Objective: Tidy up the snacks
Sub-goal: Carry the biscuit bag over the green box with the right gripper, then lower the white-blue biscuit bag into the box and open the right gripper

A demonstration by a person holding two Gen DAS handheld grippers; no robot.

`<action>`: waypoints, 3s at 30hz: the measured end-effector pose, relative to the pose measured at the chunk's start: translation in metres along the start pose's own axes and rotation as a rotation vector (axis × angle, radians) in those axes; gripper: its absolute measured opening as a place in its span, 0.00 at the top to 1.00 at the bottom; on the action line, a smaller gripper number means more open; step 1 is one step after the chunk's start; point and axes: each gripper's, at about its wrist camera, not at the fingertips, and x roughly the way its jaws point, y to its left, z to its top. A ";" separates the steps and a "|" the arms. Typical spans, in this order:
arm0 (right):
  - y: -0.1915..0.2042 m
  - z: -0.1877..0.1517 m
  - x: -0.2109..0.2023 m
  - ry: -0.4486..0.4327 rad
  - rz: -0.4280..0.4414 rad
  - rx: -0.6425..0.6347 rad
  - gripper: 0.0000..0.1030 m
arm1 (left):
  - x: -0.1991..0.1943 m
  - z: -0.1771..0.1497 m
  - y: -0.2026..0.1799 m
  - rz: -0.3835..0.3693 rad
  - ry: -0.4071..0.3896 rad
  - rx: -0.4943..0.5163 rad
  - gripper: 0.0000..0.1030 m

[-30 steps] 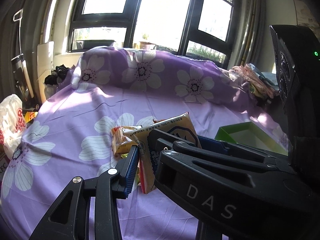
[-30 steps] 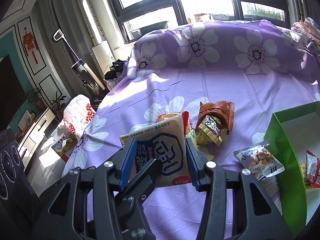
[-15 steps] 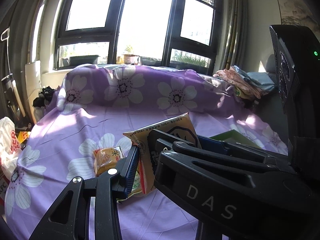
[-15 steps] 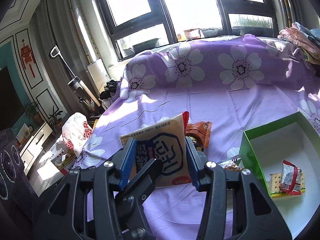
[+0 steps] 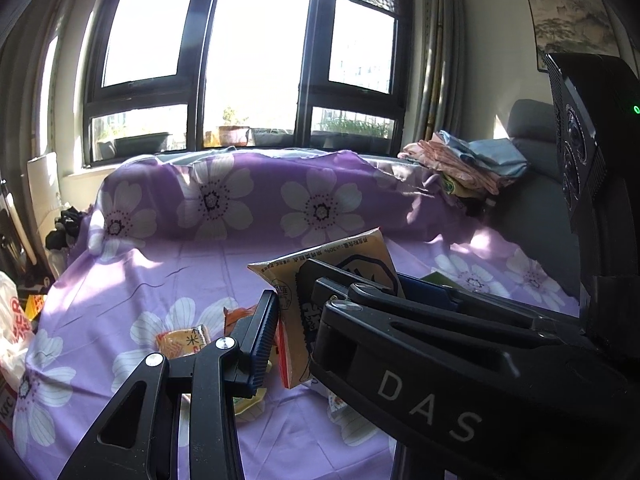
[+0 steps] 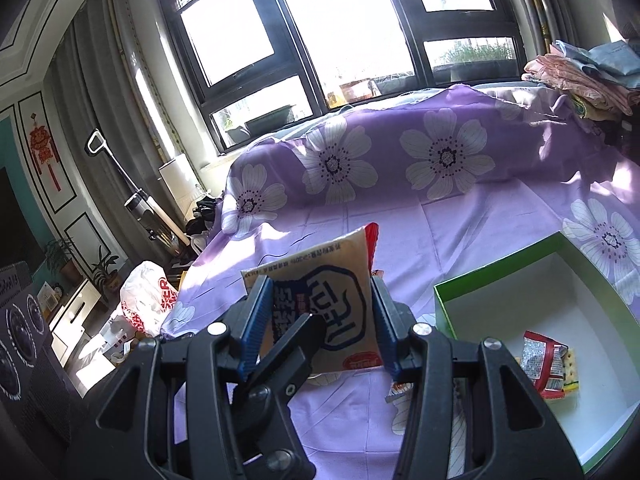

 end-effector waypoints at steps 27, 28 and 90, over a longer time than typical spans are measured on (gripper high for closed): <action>-0.075 0.015 -0.035 -0.010 -0.063 0.152 0.48 | 0.037 0.020 -0.075 -0.103 0.042 0.089 0.61; -0.079 0.016 -0.035 -0.009 -0.065 0.163 0.48 | 0.039 0.020 -0.078 -0.108 0.046 0.091 0.61; -0.174 -0.001 0.002 0.202 -0.252 0.349 0.44 | 0.141 -0.019 -0.111 -0.300 0.415 -0.100 0.61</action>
